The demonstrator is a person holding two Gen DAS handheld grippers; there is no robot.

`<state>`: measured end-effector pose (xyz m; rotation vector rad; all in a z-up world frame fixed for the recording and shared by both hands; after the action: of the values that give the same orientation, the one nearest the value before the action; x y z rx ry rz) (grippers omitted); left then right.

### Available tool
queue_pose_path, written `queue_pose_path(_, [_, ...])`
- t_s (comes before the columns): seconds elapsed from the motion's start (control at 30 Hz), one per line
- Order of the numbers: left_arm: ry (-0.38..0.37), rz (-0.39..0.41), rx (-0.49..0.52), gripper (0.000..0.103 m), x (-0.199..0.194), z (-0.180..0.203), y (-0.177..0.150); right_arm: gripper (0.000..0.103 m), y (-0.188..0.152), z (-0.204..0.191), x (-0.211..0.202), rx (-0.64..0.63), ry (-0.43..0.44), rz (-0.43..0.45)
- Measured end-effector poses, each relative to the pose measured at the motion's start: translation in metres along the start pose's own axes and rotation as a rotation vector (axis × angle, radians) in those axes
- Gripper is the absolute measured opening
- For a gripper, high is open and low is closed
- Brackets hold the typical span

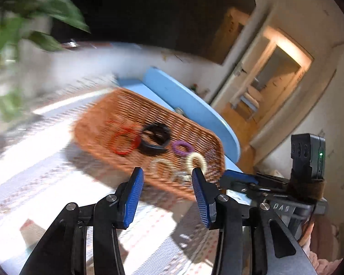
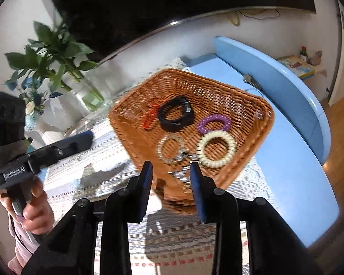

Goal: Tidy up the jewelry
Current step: 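Open both grippers over the basket to drop the silver pieces, then move both grippers back to the silver ring and blue hair clip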

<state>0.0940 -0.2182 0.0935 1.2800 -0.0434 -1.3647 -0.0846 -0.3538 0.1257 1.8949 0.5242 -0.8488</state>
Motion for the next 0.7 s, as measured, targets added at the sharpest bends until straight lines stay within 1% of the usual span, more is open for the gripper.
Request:
queue_pose_path(0.07, [0.040,0.044,-0.025,0.045,-0.029,-0.018,-0.006,0.036,0.000,-0.016,-0.003,-0.029,0.010,0.008])
queue_pose_path(0.17, [0.102,0.128,-0.068,0.046,-0.085,-0.048,-0.021,0.036,-0.004,-0.047,-0.005,-0.102,0.012,0.033])
queue_pose_path(0.23, [0.134,0.169,-0.090,0.048,-0.110,-0.064,-0.029,0.037,-0.009,-0.072,-0.003,-0.166,-0.001,0.056])
queue_pose_path(0.27, [0.153,0.197,-0.113,0.051,-0.126,-0.076,-0.036,0.037,-0.011,-0.082,-0.001,-0.189,0.003,0.056])
queue_pose_path(0.3, [0.163,0.210,-0.133,0.054,-0.135,-0.085,-0.039,0.037,-0.013,-0.092,0.001,-0.209,0.013,0.054])
queue_pose_path(0.33, [0.172,0.223,-0.163,0.054,-0.144,-0.096,-0.046,0.037,-0.016,-0.104,0.006,-0.229,0.030,0.049])
queue_pose_path(0.5, [0.188,0.234,-0.245,0.055,-0.157,-0.131,-0.077,0.037,-0.035,-0.152,0.041,-0.287,0.100,0.005])
queue_pose_path(0.63, [0.181,0.218,-0.301,0.055,-0.153,-0.158,-0.096,0.037,-0.048,-0.171,0.075,-0.301,0.148,-0.028])
queue_pose_path(0.7, [0.200,0.200,-0.307,0.055,-0.151,-0.169,-0.099,0.037,-0.053,-0.178,0.096,-0.297,0.161,-0.076])
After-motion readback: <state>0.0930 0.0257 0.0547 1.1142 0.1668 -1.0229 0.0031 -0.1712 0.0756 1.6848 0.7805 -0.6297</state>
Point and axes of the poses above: each gripper's, at about its wrist camera, not at the fingertips, and x roughly the way its jaws point, z to its right, y to its top, the point moved 1 cm from there along x, roughly the way its jaws point, and after that the axes turned 1 degree about x, right-handed, at the moved point
